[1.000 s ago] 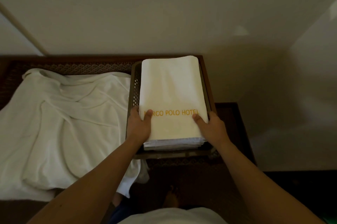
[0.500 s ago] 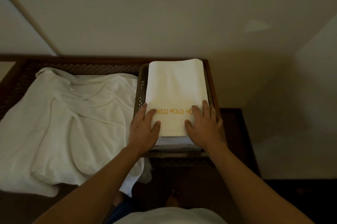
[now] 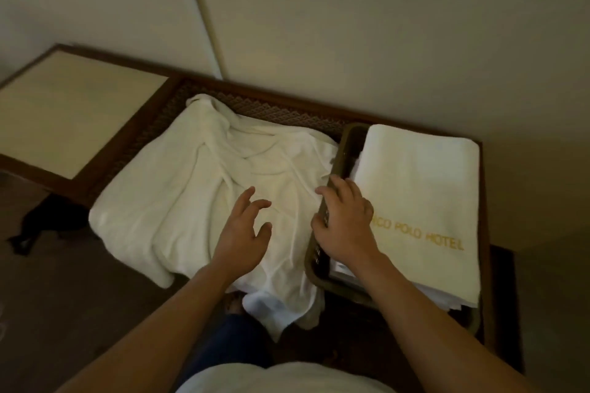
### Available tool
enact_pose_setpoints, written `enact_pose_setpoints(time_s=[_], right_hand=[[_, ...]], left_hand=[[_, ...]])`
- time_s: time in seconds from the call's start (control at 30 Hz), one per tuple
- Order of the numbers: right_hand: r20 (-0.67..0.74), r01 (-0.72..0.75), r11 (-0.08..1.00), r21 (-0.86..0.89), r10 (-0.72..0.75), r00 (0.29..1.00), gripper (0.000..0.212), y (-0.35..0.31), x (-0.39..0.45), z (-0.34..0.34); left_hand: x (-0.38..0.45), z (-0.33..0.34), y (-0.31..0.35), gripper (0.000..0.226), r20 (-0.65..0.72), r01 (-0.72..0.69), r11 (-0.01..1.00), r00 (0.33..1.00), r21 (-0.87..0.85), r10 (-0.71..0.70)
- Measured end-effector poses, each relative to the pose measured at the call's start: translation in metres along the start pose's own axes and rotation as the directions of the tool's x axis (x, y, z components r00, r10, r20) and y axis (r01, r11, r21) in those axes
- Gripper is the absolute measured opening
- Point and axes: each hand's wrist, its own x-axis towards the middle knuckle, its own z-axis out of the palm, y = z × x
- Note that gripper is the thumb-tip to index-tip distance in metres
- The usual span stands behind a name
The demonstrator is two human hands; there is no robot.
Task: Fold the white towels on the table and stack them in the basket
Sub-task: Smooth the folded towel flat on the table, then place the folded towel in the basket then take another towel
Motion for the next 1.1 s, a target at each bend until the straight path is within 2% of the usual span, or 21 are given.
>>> enact_pose_setpoints(time_s=[0.1,0.23,0.37,0.53,0.63,0.77,0.83,0.87,0.93,1.0,1.03,1.1], right_hand=[[0.078,0.06,0.998,0.007,-0.06,0.995,0.051,-0.027,0.027,0.025],[0.203,0.043,0.999,-0.011,-0.04,0.978,0.051,-0.046,0.063,0.063],[0.318,-0.089,0.996,-0.011,0.088,0.944,0.053,-0.058,0.105,0.103],[0.429,-0.277,0.958,-0.071,0.28,0.859,0.057,-0.068,0.158,0.163],[0.468,-0.38,0.92,-0.096,0.379,0.798,0.062,-0.076,0.183,0.195],[0.509,-0.5,0.858,-0.119,0.485,0.711,0.068,-0.082,0.196,0.226],[0.496,-0.511,0.85,-0.13,0.502,0.709,0.069,-0.083,0.195,0.235],[0.484,-0.518,0.846,-0.128,0.509,0.712,0.07,-0.083,0.195,0.238],[0.465,-0.532,0.837,-0.126,0.524,0.713,0.07,-0.082,0.192,0.241],[0.465,-0.542,0.832,-0.124,0.531,0.709,0.07,-0.08,0.19,0.242],[0.472,-0.549,0.828,-0.116,0.532,0.703,0.069,-0.08,0.19,0.241],[0.488,-0.577,0.811,-0.096,0.544,0.683,0.065,-0.08,0.193,0.238]], left_hand=[[0.011,-0.012,-0.028,0.036,0.009,0.036,0.999,0.999,-0.015,-0.036],[0.044,-0.021,-0.072,0.03,0.11,0.03,0.999,0.994,-0.039,-0.025],[0.098,-0.031,-0.109,0.025,0.207,0.054,0.997,0.977,-0.057,-0.042],[0.187,-0.044,-0.149,0.026,0.295,0.012,0.997,0.955,-0.077,0.012],[0.247,-0.049,-0.166,0.028,0.356,-0.067,0.997,0.932,-0.028,0.072],[0.318,-0.044,-0.182,0.029,0.418,-0.241,0.969,0.887,0.053,0.198],[0.349,-0.036,-0.187,0.035,0.416,-0.336,0.934,0.871,0.122,0.26],[0.362,-0.032,-0.189,0.041,0.428,-0.37,0.903,0.868,0.219,0.252],[0.38,-0.028,-0.19,0.059,0.521,-0.394,0.758,0.849,0.519,0.085],[0.388,-0.028,-0.19,0.067,0.543,-0.374,0.609,0.832,0.7,-0.113],[0.388,-0.03,-0.19,0.066,0.536,-0.367,0.574,0.83,0.732,-0.153],[0.382,-0.04,-0.188,0.052,0.517,-0.391,0.527,0.849,0.755,-0.111]])
